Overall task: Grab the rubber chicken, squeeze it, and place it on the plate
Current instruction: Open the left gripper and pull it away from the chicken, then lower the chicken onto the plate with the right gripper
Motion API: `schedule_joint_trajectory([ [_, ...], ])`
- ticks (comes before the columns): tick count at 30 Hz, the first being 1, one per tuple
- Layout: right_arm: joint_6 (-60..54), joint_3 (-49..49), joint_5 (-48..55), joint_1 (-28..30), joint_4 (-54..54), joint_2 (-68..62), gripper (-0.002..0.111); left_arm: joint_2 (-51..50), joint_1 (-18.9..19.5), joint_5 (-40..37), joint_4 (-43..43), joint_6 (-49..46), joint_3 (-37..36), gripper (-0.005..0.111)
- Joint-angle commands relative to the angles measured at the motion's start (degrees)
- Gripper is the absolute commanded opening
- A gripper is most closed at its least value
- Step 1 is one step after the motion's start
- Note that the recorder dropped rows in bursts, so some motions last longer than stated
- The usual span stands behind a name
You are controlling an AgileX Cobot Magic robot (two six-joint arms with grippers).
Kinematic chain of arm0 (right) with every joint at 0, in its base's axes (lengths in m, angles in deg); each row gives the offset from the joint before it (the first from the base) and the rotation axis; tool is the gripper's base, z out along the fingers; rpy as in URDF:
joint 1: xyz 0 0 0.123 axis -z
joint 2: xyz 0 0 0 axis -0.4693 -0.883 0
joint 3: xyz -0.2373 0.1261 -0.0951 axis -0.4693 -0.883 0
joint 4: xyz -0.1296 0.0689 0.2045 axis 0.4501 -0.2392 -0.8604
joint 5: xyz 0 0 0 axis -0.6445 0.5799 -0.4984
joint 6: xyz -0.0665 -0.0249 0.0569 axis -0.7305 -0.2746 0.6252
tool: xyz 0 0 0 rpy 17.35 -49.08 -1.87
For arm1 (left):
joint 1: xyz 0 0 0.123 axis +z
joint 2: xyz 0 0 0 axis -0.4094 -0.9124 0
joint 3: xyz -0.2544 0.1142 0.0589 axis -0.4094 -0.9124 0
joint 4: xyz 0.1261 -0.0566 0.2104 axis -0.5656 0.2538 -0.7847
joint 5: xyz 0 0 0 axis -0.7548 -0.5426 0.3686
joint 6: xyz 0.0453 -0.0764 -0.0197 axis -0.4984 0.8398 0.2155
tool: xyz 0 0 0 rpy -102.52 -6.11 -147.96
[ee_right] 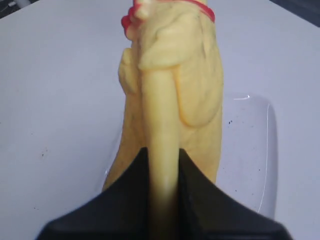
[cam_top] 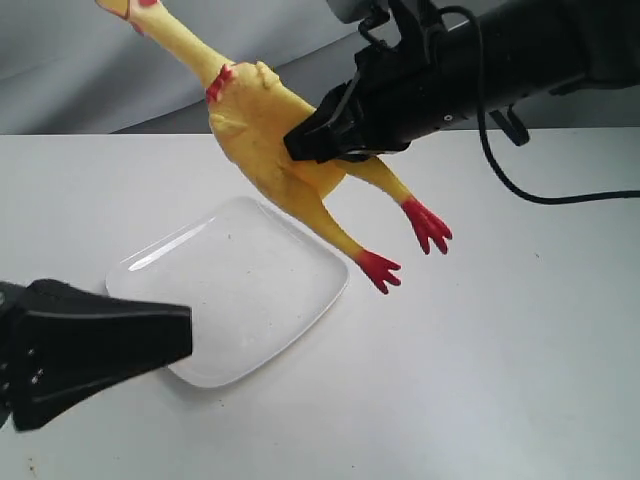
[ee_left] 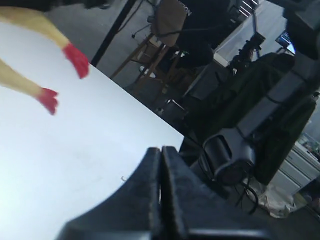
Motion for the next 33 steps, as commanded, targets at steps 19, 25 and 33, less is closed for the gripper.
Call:
schedule_joint_trajectory([
  [19, -24.8, 0.6, -4.8, -5.1, -21.7, -21.7, 0.000, 43.4, -0.2, -17.5, -14.2, 23.4, -1.2, 0.000],
  [25, -25.0, 3.1, -6.1, -6.6, -22.5, -25.1, 0.000, 44.0, -0.2, -17.2, -14.2, 23.5, -1.2, 0.000],
  [33, -24.3, 3.8, -11.2, -6.8, -23.0, -27.3, 0.011, 44.0, -0.2, -17.2, -14.2, 23.4, -1.2, 0.000],
])
